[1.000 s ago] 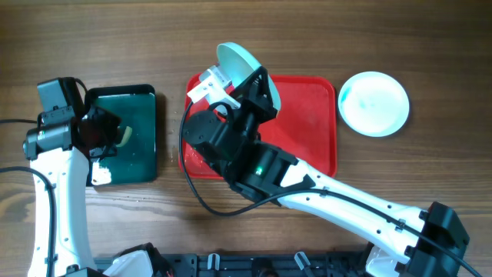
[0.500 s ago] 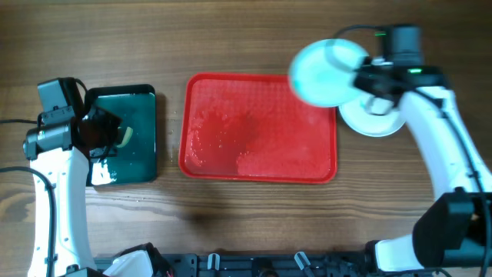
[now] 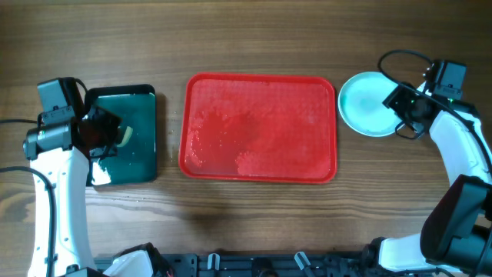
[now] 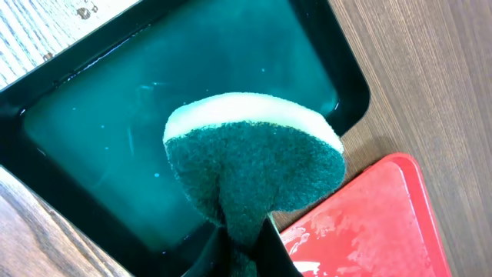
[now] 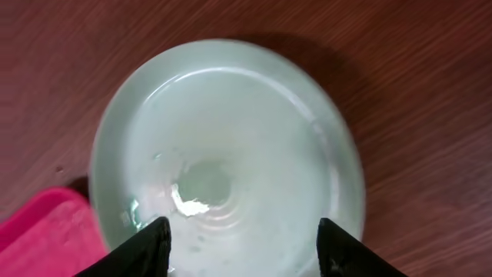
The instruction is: Clean dirty plates on tray and stack at the side
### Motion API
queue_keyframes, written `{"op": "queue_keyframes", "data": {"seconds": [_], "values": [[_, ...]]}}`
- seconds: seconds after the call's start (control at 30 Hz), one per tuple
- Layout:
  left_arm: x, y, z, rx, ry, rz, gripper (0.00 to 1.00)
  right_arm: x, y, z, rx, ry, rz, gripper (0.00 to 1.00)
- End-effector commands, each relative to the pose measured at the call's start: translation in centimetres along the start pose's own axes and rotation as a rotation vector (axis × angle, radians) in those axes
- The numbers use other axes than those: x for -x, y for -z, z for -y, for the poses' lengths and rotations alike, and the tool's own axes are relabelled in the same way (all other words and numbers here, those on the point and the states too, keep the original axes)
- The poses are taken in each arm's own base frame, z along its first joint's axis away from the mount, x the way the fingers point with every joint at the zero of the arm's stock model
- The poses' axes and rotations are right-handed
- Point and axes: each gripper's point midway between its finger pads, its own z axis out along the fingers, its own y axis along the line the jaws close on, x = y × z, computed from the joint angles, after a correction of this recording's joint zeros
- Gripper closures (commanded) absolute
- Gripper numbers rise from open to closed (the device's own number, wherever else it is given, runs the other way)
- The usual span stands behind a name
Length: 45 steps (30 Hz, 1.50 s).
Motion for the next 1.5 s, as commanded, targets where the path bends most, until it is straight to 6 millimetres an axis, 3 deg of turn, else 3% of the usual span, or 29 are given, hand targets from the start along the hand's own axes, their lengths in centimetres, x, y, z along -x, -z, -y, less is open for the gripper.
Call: {"op": "queue_keyframes", "data": {"seconds": [0.0, 0.07, 0.1, 0.2, 0.27, 0.33, 0.37, 0.4, 0.53, 0.63, 0.7, 0.77, 0.83, 0.9, 1.0, 1.07, 1.1, 1.47], "values": [[0.0, -0.3, 0.1, -0.003, 0.009, -0.003, 0.96, -1.8, 1.2, -3.3, 0.167, 0.032, -0.078, 0.44], [0.2, -1.0, 0.2, -0.003, 0.005, -0.003, 0.96, -3.1, 3.2, -5.8, 0.229, 0.083, -0.093, 0.46], [0.5, -2.0, 0.3, 0.001, 0.005, 0.0, 0.96, -4.4, 5.0, -8.2, 0.276, 0.147, -0.094, 0.46], [2.3, -4.6, -0.7, 0.078, 0.008, 0.07, 0.96, -7.9, 8.6, -12.9, 0.372, 0.291, -0.093, 0.46], [3.3, -6.3, -1.0, 0.101, 0.021, 0.087, 0.96, -11.2, 10.7, -16.2, 0.445, 0.399, -0.109, 0.46], [3.3, -8.2, -1.6, 0.13, 0.029, 0.06, 0.94, -14.5, 11.5, -18.3, 0.435, 0.443, -0.121, 0.46], [3.1, -8.8, -1.8, 0.14, 0.029, 0.048, 0.81, -15.4, 11.6, -18.8, 0.42, 0.46, -0.114, 0.46], [3.0, -9.4, -2.0, 0.151, 0.029, 0.037, 0.59, -16.4, 11.7, -19.2, 0.411, 0.484, -0.107, 0.46], [3.1, -9.8, -2.0, 0.15, 0.029, 0.037, 0.43, -20.1, 13.2, -21.1, 0.42, 0.608, -0.074, 0.45], [2.4, -9.0, -1.2, 0.106, 0.026, 0.005, 0.42, -20.7, 15.4, -21.7, 0.471, 0.637, -0.04, 0.45], [1.9, -7.2, 0.8, -0.009, -0.079, -0.021, 0.4, -19.8, 17.5, -21.3, 0.493, 0.628, 0.013, 0.45], [0.6, -2.3, 4.5, -0.245, -0.219, -0.032, 0.3, -18.3, 21.0, -19.3, 0.508, 0.602, 0.093, 0.48], [-0.8, 2.3, 6.7, -0.417, -0.34, -0.016, 0.19, -17.1, 23.1, -16.5, 0.475, 0.549, 0.151, 0.5], [-2.9, 7.2, 7.2, -0.542, -0.477, 0.019, 0.13, -16.1, 25.2, -12.2, 0.424, 0.455, 0.21, 0.51], [-6.6, 11.2, 6.6, -0.611, -0.637, 0.036, 0.0, -16.3, 27.1, -9.2, 0.496, 0.431, 0.274, 0.49], [-7.7, 12.1, 6.8, -0.634, -0.668, 0.037, 0.0, -16.6, 27.2, -8.3, 0.512, 0.423, 0.283, 0.29], [-7.9, 12.2, 6.9, -0.639, -0.676, 0.034, 0.0, -16.7, 27.1, -7.9, 0.508, 0.424, 0.28, 0.0], [-8.0, 9.3, 7.1, -0.592, -0.658, -0.06, 0.0, -17.0, 26.6, -7.6, 0.482, 0.434, 0.261, 0.0]]}}
